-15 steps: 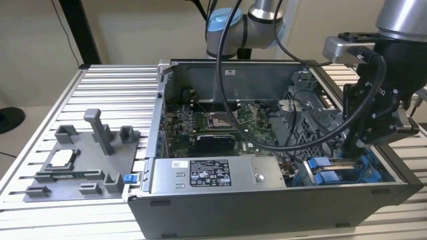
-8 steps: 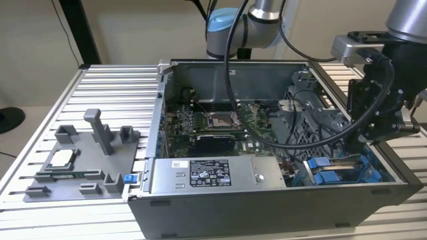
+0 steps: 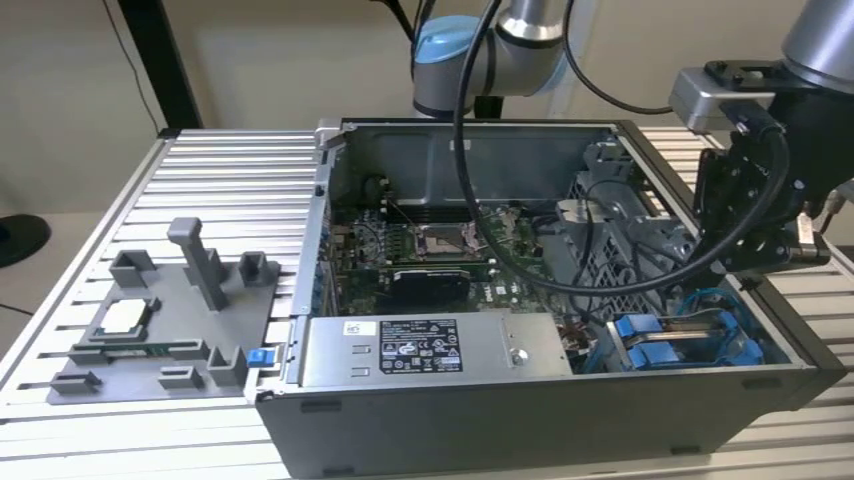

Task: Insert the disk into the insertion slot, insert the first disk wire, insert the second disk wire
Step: 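Insert the first disk wire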

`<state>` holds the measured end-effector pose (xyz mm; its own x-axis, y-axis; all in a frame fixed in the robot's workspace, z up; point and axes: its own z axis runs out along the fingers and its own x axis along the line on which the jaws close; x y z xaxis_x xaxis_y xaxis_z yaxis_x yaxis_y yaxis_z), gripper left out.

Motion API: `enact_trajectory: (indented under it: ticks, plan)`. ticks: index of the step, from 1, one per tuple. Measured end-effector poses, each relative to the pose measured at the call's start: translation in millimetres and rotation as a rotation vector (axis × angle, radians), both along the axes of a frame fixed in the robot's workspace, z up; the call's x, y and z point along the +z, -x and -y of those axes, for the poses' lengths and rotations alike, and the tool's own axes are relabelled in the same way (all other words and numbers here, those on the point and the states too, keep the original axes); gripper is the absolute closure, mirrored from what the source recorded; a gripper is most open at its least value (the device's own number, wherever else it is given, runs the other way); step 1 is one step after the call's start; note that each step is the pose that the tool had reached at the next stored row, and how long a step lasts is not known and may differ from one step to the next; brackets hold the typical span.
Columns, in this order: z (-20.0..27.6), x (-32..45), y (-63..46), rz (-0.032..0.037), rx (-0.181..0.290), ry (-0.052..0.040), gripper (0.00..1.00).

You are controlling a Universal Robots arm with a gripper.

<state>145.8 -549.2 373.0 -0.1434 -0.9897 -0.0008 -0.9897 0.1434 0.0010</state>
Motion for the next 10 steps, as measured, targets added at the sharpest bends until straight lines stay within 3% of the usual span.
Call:
enact_trajectory:
  ticks: [10]
  plan:
    - [0.0,0.0,-0.5,0.0001,0.000,0.0000,1.00]
